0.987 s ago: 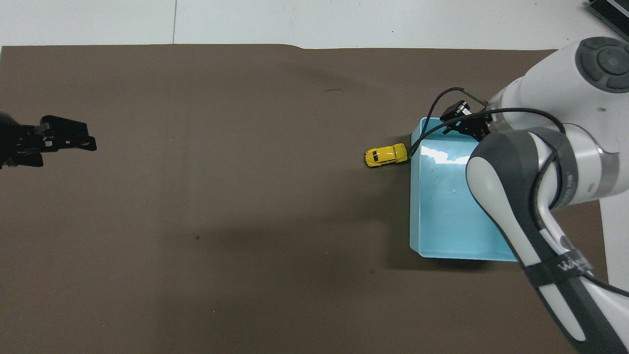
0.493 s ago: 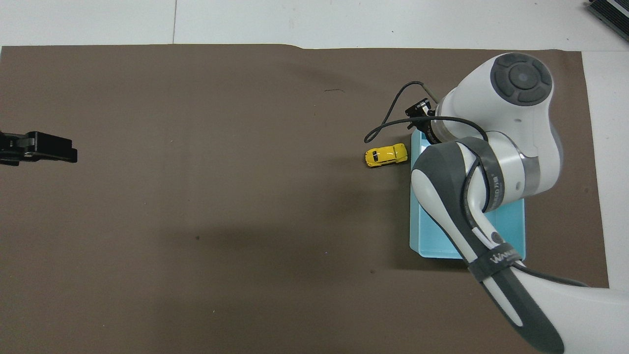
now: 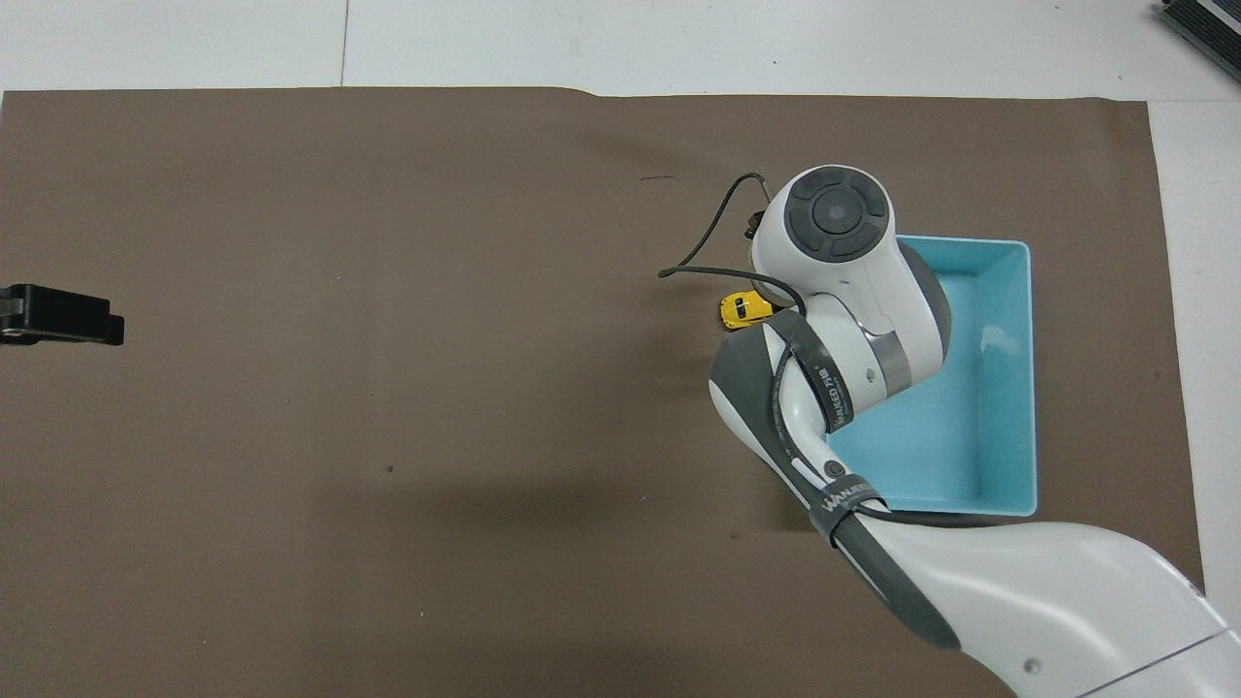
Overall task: Wind up and store yellow beetle car
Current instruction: 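Grasp the yellow car with the right gripper and lift it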
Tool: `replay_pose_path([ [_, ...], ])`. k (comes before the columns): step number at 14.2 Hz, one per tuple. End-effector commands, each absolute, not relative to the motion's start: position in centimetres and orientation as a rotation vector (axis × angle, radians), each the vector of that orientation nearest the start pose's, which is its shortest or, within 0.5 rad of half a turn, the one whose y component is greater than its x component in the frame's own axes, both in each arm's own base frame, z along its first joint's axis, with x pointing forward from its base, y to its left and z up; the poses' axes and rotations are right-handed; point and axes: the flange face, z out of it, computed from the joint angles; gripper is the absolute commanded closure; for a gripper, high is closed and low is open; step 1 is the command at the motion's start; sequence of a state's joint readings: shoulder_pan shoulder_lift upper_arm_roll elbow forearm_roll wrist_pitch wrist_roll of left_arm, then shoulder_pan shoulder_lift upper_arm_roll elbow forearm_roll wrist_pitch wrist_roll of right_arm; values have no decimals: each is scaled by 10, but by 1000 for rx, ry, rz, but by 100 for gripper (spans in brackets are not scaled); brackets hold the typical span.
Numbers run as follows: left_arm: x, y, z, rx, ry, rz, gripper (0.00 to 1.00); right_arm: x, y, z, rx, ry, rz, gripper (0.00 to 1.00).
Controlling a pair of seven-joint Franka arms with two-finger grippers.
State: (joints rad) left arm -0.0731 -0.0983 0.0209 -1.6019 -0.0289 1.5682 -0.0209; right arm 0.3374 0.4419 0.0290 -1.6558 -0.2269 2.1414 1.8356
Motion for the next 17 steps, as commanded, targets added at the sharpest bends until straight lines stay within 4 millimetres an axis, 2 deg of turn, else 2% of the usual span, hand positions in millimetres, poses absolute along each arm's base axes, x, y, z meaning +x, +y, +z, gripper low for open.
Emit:
replay_pose_path([
  [1, 518, -29, 668, -3164, 58, -93, 0, 643, 234, 331, -2395, 2041, -349, 0],
  [3, 518, -35, 669, -3164, 77, -96, 0, 643, 223, 317, -2329, 2078, -347, 0],
  [6, 517, -43, 668, -3163, 96, -93, 0, 639, 221, 291, -2287, 2097, -333, 0],
  [7, 517, -41, 668, -3163, 92, -86, 0, 637, 221, 288, -2294, 2085, -332, 8],
  [8, 517, -36, 668, -3164, 73, -79, 0, 637, 220, 288, -2311, 2078, -333, 63],
  [9, 517, -31, 668, -3164, 58, -79, 0, 637, 220, 289, -2317, 2071, -335, 80],
  [11, 518, -27, 668, -3164, 48, -89, 0, 635, 230, 293, -2330, 2050, -339, 100],
  [15, 518, -31, 663, -3160, 79, -69, 0, 634, 236, 307, -2344, 2053, -343, 100],
  [17, 522, -29, 664, -3163, 74, -101, 0, 628, 252, 324, -2367, 2035, -350, 100],
])
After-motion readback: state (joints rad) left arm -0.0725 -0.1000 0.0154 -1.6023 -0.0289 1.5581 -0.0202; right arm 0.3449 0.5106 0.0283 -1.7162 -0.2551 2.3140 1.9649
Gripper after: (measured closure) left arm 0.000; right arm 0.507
